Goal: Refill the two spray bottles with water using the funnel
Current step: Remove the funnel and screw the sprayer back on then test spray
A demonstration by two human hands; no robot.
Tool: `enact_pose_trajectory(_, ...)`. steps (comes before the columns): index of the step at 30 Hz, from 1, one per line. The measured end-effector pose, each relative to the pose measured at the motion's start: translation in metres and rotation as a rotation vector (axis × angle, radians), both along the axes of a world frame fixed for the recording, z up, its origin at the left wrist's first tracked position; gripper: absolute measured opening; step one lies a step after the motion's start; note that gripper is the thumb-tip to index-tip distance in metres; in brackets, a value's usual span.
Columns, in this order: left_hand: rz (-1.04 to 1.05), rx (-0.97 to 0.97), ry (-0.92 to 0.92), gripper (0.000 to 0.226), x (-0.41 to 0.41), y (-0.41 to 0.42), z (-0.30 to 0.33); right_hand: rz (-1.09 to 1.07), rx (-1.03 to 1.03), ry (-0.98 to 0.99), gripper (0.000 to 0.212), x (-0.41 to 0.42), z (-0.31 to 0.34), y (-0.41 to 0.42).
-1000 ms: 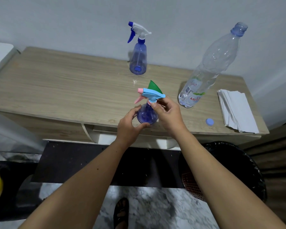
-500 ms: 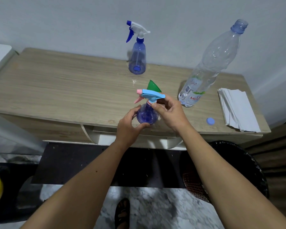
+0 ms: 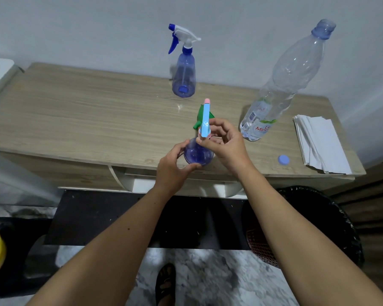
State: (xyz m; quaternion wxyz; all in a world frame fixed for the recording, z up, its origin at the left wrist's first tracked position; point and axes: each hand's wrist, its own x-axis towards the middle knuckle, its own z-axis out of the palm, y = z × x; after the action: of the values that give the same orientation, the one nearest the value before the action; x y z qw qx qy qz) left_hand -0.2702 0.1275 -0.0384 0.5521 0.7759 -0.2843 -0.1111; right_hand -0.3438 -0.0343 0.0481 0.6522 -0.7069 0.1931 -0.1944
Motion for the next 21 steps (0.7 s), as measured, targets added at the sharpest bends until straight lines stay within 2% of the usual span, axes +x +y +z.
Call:
enact_pose_trajectory(6,0.002,-0.024,0.027,0.077,0.0019,0.0008,-0.0017,-0.008,-0.005,0.022,0.028,-0.0032,-0.0023,-0.0019)
enact_pose_trajectory(12,-0.005,-0.024,0.013,0.079,0.0016,-0.0002,-0.0009,0.008,0.069,-0.004,0.038,-0.0002,-0.0008,-0.0036)
enact_pose_trajectory(18,-0.01,-0.024,0.022,0.078,0.0002,-0.0003,-0.0015,-0.047,-0.047,0.023,0.053,0.0042,-0.0013,-0.0026)
enact_pose_trajectory(21,-0.018,-0.018,0.011,0.077,0.0011,0.0009,-0.0022,-0.028,-0.105,0.032,0.046,0.0058,-0.0014,-0.0018)
